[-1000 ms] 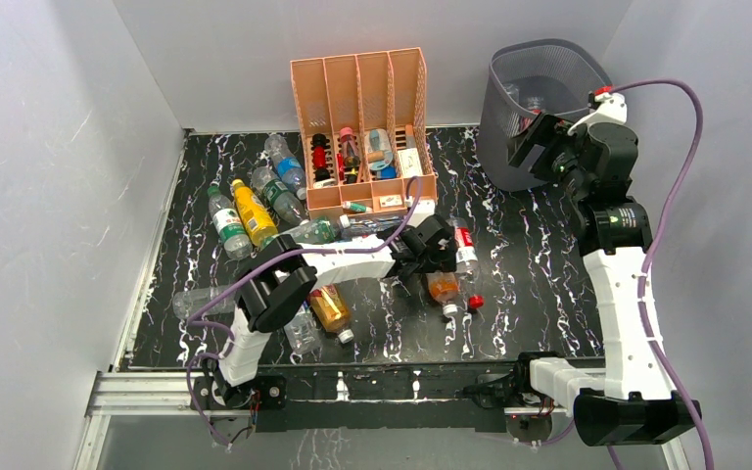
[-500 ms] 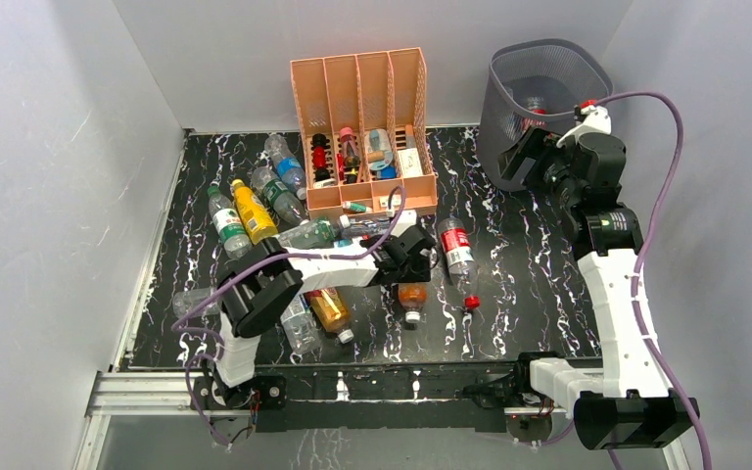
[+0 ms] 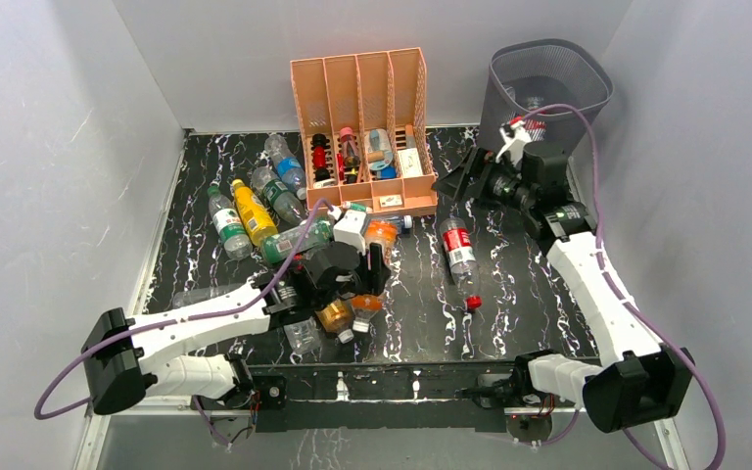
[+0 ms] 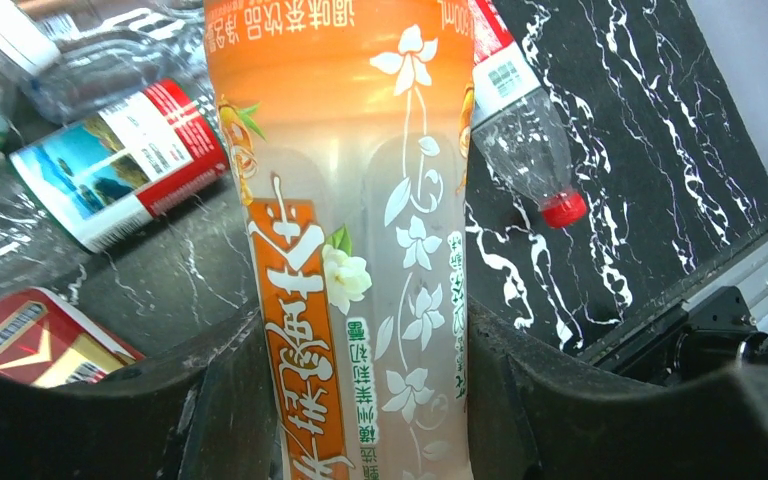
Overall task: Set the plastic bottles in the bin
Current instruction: Pick up the plastic bottle at the center of the board.
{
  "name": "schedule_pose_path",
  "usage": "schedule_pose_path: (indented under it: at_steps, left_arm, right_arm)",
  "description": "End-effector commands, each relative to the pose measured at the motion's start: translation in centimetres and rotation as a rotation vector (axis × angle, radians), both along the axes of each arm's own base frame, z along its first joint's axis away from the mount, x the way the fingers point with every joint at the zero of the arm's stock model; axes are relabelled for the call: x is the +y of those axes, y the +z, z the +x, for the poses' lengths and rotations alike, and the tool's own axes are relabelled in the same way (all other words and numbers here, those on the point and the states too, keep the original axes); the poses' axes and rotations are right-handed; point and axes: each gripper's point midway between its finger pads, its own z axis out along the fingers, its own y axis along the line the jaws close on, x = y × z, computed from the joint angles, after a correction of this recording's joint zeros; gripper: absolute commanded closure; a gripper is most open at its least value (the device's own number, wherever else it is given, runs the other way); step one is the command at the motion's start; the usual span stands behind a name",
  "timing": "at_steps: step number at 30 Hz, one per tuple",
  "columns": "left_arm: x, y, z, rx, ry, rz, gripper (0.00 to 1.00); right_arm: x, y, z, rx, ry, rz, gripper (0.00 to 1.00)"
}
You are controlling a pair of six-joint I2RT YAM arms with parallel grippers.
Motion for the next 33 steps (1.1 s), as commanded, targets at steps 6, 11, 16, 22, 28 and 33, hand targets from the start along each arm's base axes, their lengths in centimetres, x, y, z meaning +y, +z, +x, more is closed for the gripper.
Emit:
schedule_pose_path:
  at_steps: [6, 11, 16, 22, 28, 33]
  left_arm:
    - [0.8, 2.2, 3.1, -0.089, -0.049, -0.042, 0.46]
    - [-0.2, 3.4, 3.9, -0.104, -0.141, -0.105, 0.46]
    - [-0.8, 4.5, 4.5, -0.116, -0.214, -0.159, 0.46]
    - [-1.5, 4.6, 5.2, -0.107, -0.254, -0.173, 0.46]
    - [-2.7, 4.4, 5.6, -0.094, -0.279, -0.199, 0.46]
    - [-3.8, 4.9, 5.8, -0.091, -0.301, -0.234, 0.46]
  right_arm:
    - [4.7, 0.3, -0.8, -0.02, 0.135, 0.06, 0.03]
    - [6.2, 0.3, -0.7, -0.011, 0.184, 0.056, 0.03]
    - [7.9, -0.4, -0.9, 0.015, 0.239, 0.06, 0.03]
    - [9.2, -0.1, -1.4, 0.01, 0.275, 0.08, 0.02]
    - [9.9, -0.3, -1.7, 0.011, 0.289, 0.097, 0.02]
    - [10.2, -1.2, -1.6, 0.03, 0.285, 0.095, 0.02]
